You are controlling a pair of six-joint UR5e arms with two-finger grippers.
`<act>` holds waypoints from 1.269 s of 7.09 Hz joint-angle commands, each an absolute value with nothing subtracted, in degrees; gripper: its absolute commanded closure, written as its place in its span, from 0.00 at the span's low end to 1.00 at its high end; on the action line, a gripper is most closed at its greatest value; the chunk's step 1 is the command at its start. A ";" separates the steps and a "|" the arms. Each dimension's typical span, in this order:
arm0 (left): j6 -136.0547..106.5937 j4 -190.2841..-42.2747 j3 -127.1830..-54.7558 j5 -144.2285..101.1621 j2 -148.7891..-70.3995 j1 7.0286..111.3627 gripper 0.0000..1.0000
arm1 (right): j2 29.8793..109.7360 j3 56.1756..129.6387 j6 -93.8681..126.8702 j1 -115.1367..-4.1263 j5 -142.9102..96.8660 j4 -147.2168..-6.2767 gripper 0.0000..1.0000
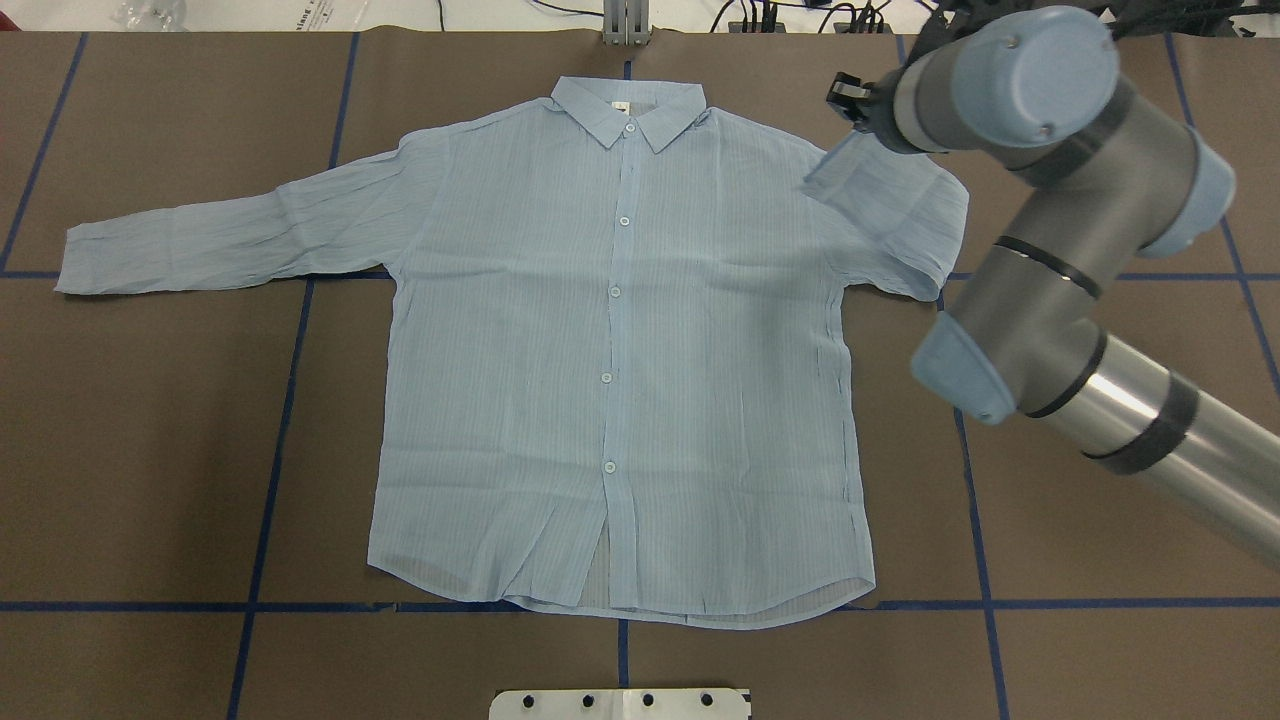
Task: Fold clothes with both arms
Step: 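Fold the held sleeve across the shirt chest with the right gripper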
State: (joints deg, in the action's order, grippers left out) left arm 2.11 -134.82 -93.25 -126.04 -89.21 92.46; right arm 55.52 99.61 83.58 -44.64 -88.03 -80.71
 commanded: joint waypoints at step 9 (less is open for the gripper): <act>2.02 -134.82 -92.90 -125.95 -89.30 92.46 0.00 | 19.81 60.07 91.32 -29.01 -70.40 -82.88 0.08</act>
State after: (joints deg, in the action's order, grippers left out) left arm 2.06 -134.82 -92.86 -125.99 -89.29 92.46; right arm 22.17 63.46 92.07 -29.71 -70.65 -83.19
